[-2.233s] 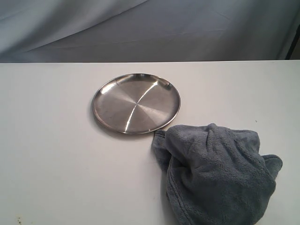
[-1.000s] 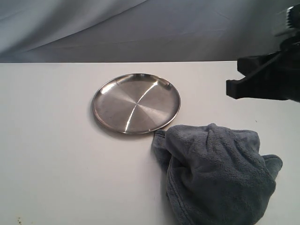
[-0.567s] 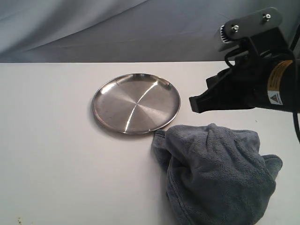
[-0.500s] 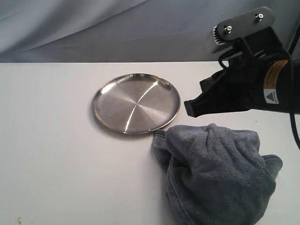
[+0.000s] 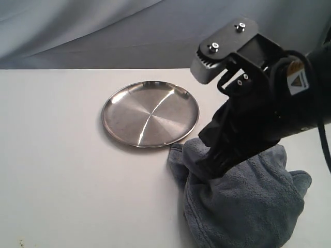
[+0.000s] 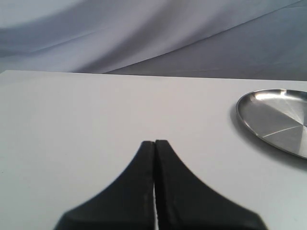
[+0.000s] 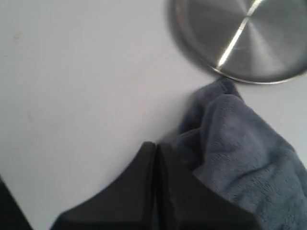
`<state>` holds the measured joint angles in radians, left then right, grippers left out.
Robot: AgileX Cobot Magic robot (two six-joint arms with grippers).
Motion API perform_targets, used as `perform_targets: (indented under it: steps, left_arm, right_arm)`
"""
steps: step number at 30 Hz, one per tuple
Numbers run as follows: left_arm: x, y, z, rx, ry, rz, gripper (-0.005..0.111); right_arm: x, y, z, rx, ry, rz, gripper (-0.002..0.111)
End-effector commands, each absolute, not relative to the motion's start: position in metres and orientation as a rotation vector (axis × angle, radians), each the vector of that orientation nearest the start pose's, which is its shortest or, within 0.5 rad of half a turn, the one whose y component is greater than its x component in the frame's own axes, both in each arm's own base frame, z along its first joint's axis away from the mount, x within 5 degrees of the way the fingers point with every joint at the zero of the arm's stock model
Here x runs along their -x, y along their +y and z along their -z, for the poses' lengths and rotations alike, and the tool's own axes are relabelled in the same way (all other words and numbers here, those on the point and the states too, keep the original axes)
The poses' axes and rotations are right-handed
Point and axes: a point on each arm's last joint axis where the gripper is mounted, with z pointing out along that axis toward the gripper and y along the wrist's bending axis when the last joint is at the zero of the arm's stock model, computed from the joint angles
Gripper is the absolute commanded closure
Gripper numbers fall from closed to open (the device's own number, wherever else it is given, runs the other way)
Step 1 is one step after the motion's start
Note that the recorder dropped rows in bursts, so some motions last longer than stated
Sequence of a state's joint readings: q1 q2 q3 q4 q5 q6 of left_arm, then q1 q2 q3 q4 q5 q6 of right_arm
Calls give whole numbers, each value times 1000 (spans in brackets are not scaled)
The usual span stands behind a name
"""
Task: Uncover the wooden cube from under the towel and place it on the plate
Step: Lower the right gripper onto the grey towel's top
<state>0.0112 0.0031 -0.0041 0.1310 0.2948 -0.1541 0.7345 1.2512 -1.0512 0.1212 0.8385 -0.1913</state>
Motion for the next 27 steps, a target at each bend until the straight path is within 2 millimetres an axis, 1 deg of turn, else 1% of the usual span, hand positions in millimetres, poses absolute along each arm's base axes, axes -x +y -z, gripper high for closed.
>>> perform_targets:
  steps: [1, 4, 7, 9, 12, 17, 19, 22, 24, 27]
  left_arm:
    - [-55, 4, -187, 57, 1768, -15, 106]
    - [-55, 4, -187, 57, 1768, -15, 106]
    - [-55, 4, -187, 57, 1768, -15, 106]
    - [-55, 4, -187, 57, 1768, -15, 106]
    - [-55, 4, -187, 57, 1768, -15, 106]
    - [-55, 4, -187, 57, 1768, -15, 106]
    - [-55, 4, -187, 57, 1768, -15, 106]
    - [-55, 4, -187, 57, 1768, -15, 106]
    - [-55, 4, -187, 57, 1768, -15, 106]
    - [-55, 4, -187, 57, 1768, -15, 106]
  right_arm:
    - [-179, 181, -340, 1123, 2253, -436, 108]
    - [-186, 177, -341, 1128, 2201, -315, 108]
    - [-192, 171, -341, 1085, 2205, -212, 108]
    - [-194, 169, -342, 1040, 2219, -172, 108]
    - [-196, 166, -340, 1032, 2224, -128, 108]
    - [-196, 159, -330, 1062, 2263, -23, 108]
    - [-198, 152, -325, 1058, 2280, 69, 108]
    - [-203, 139, -318, 950, 2337, 196, 108]
    - [-206, 129, -315, 862, 2387, 251, 108]
    - [-209, 114, -310, 785, 2467, 292, 108]
